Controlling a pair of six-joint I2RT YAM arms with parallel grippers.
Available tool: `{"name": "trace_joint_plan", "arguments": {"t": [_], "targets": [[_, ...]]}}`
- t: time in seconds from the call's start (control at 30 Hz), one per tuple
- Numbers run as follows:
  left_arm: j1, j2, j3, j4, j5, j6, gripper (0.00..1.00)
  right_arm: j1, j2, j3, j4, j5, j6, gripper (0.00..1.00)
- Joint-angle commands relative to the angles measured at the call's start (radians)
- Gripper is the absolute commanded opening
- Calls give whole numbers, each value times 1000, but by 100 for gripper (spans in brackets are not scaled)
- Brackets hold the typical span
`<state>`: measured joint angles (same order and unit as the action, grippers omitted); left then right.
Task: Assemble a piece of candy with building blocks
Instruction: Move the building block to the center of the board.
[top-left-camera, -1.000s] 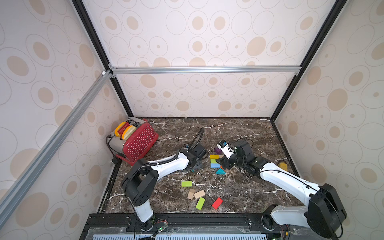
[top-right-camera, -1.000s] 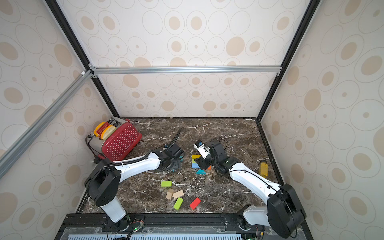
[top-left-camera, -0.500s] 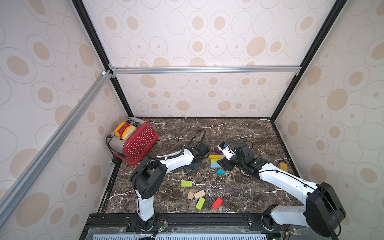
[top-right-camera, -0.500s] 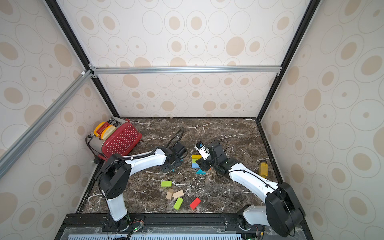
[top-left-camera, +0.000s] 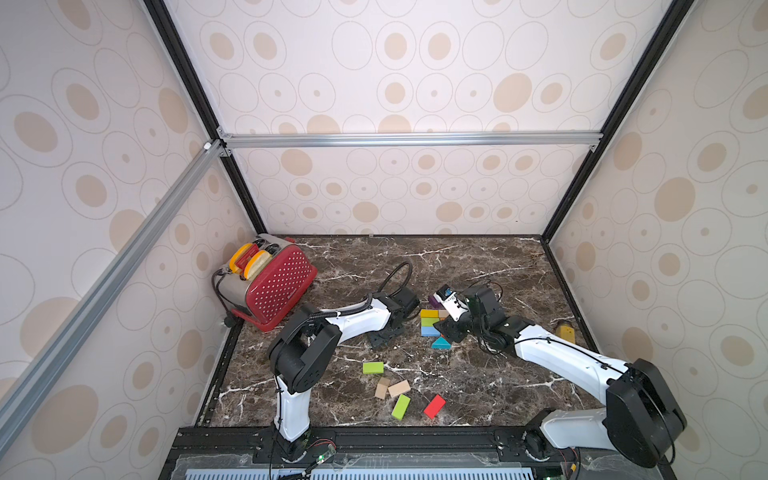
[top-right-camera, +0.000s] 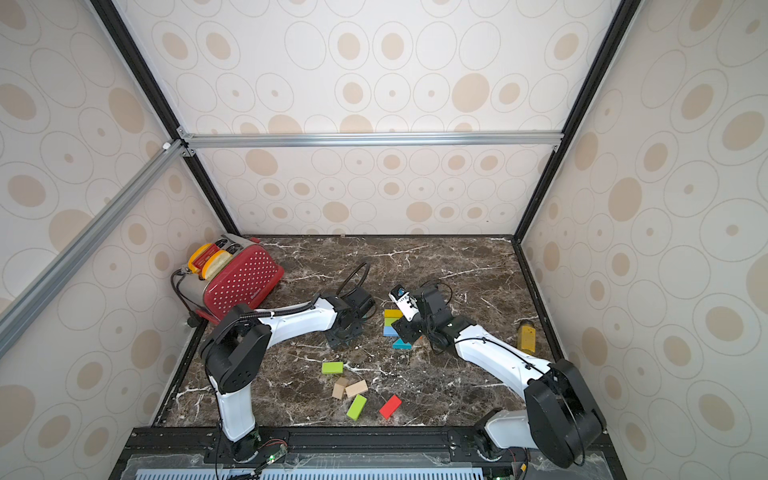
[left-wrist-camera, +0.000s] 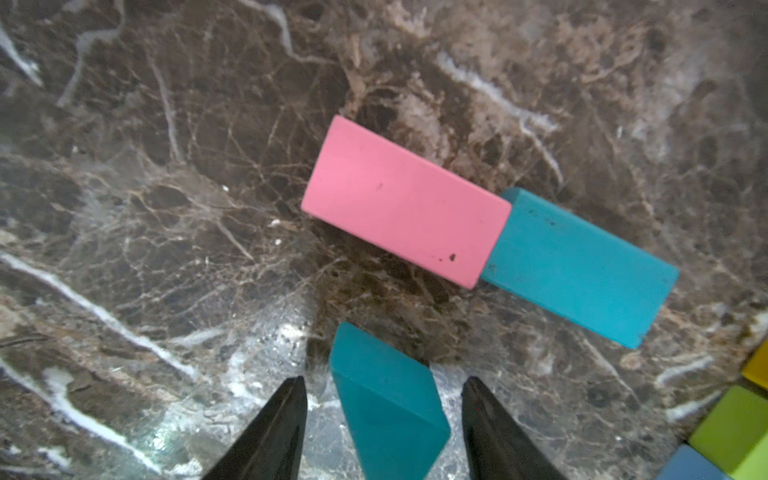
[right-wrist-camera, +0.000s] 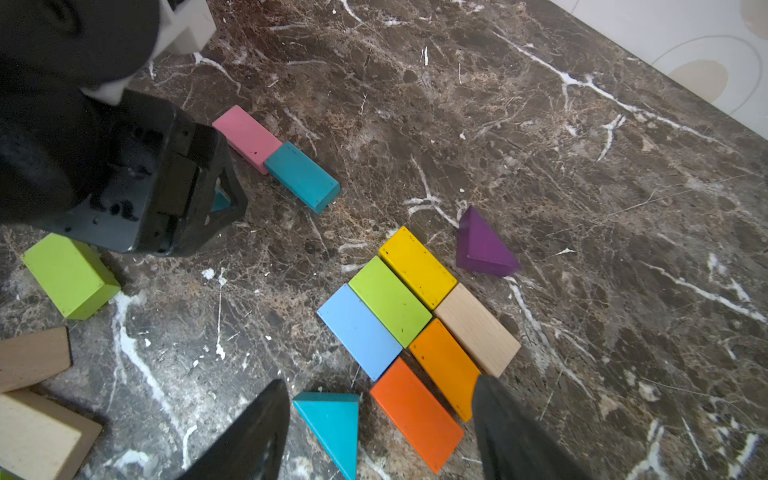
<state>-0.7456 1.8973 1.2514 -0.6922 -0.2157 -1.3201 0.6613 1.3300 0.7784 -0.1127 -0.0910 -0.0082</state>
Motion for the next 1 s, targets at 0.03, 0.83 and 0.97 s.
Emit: {"name": "trace_joint_plan", "arguments": {"t": [0.03,0.83,0.97], "targets": [[12,-11,-4,-3,-28,-14,55,-6,15,-7,-2,-1,-1,73],[155,-199,-223,31,-62,125,32,-5,45,-3,-8,-25,4,73],[233,-245,-289,51,-29,181,32,-5,54,4,-19,-32,6,73]]}}
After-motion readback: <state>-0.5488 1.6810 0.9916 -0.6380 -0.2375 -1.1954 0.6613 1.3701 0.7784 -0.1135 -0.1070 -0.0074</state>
